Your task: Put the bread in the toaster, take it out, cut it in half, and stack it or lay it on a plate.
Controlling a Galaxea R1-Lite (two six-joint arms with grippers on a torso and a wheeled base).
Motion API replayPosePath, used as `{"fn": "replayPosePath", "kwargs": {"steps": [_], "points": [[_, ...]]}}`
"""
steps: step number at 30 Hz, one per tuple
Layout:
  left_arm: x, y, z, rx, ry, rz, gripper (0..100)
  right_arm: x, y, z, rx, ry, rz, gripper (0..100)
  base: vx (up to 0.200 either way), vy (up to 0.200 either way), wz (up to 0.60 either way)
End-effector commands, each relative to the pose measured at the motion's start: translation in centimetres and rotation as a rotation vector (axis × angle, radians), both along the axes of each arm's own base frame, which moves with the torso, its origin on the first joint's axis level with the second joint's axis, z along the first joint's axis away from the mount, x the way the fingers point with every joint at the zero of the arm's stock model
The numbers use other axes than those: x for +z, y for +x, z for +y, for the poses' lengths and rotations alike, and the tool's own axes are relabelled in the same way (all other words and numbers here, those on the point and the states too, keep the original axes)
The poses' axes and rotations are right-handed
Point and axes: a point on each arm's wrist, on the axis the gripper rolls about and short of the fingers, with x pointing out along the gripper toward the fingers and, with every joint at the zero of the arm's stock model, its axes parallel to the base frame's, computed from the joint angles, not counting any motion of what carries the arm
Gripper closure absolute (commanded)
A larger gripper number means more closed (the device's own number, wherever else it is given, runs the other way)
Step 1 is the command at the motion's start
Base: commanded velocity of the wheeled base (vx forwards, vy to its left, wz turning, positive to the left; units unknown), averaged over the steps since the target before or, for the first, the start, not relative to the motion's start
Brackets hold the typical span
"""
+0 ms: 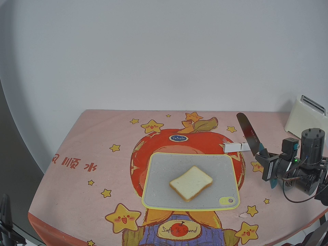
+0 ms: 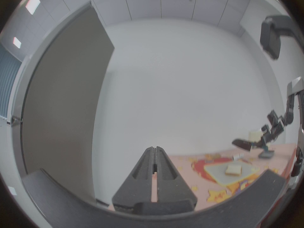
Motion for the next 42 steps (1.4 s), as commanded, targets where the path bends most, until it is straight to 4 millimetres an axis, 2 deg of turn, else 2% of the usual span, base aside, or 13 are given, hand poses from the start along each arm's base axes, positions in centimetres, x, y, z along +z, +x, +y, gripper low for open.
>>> {"fn": "replayPosePath", "kwargs": {"steps": [1, 6, 9, 15, 27, 38, 42], "points": [[0.4, -0.3, 0.0, -0.019, -0.003, -0.092, 100, -0.1, -0.2, 0.2, 0.011, -0.001, 0.004, 100, 0.000, 0.000, 0.00], [0.5, -0.4, -0.3, -0.123, -0.001, -0.106, 100, 0.6, -0.4, 0.1, 0.030, 0.020, -0.024, 100, 0.000, 0.000, 0.00], [0.6, -0.5, -0.3, -0.162, -0.010, -0.112, 100, 1.3, -1.8, 0.8, 0.147, 0.062, -0.036, 100, 0.000, 0.000, 0.00], [0.6, -0.5, -0.4, -0.209, 0.015, -0.111, 100, 1.0, -2.5, 1.8, 0.233, 0.074, -0.023, 100, 0.000, 0.000, 0.00], [0.1, -0.2, -0.4, -0.207, 0.015, -0.058, 100, 3.5, -2.1, 3.4, 0.338, 0.128, -0.082, 100, 0.000, 0.000, 0.00], [-0.4, -0.1, -0.4, -0.202, 0.025, -0.012, 100, 6.0, -1.5, 5.1, 0.391, 0.055, 0.021, 100, 0.000, 0.000, 0.00], [-0.5, 0.0, -0.4, -0.202, 0.025, 0.002, 100, 6.2, -2.1, 6.0, 0.436, 0.010, 0.083, 100, 0.000, 0.000, 0.00]]}}
